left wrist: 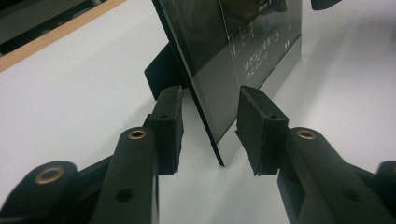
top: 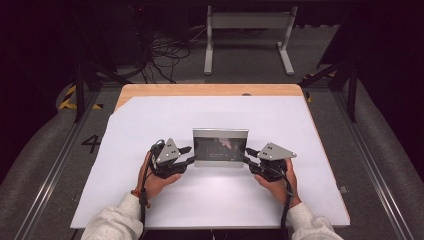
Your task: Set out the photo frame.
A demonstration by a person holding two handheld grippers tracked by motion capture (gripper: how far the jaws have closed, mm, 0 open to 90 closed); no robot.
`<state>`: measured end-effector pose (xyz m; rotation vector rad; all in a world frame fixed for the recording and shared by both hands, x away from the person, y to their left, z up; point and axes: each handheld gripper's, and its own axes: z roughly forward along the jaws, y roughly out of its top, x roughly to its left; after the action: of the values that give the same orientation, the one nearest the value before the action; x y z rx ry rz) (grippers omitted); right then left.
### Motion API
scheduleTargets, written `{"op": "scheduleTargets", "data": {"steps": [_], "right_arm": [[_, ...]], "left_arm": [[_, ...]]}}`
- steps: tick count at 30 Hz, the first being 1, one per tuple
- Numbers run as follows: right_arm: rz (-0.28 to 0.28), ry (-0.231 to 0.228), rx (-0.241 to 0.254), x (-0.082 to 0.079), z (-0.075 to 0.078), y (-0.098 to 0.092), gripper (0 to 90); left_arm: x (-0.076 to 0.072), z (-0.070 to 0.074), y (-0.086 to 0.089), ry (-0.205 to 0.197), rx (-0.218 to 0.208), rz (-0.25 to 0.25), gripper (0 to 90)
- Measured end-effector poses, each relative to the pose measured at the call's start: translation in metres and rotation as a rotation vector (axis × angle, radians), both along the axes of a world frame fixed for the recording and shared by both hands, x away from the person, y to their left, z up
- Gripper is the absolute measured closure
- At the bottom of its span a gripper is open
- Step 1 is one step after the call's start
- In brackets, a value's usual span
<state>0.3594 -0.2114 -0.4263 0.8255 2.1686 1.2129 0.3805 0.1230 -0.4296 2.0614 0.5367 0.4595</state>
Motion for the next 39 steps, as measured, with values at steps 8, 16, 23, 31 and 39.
{"op": "scheduleTargets", "data": {"steps": [8, 16, 23, 31, 39], "right_arm": [[0.002, -0.012, -0.013, -0.002, 0.004, -0.001, 60.6], [-0.005, -0.022, -0.030, -0.003, 0.006, -0.004, 53.9], [0.010, -0.038, -0.060, -0.007, 0.007, -0.005, 41.6], [0.019, -0.060, -0.097, -0.013, 0.007, -0.006, 34.0], [0.011, -0.067, -0.124, -0.015, 0.004, -0.008, 29.7]], "left_arm": [[-0.002, 0.004, 0.003, -0.006, -0.003, 0.021, 52.0], [-0.003, 0.005, 0.007, -0.016, 0.011, 0.042, 45.3], [-0.009, 0.005, 0.011, -0.029, 0.055, 0.045, 37.5], [-0.012, 0.003, 0.015, -0.034, 0.124, 0.040, 28.6], [-0.015, 0.002, 0.017, -0.030, 0.115, 0.039, 20.8]]}}
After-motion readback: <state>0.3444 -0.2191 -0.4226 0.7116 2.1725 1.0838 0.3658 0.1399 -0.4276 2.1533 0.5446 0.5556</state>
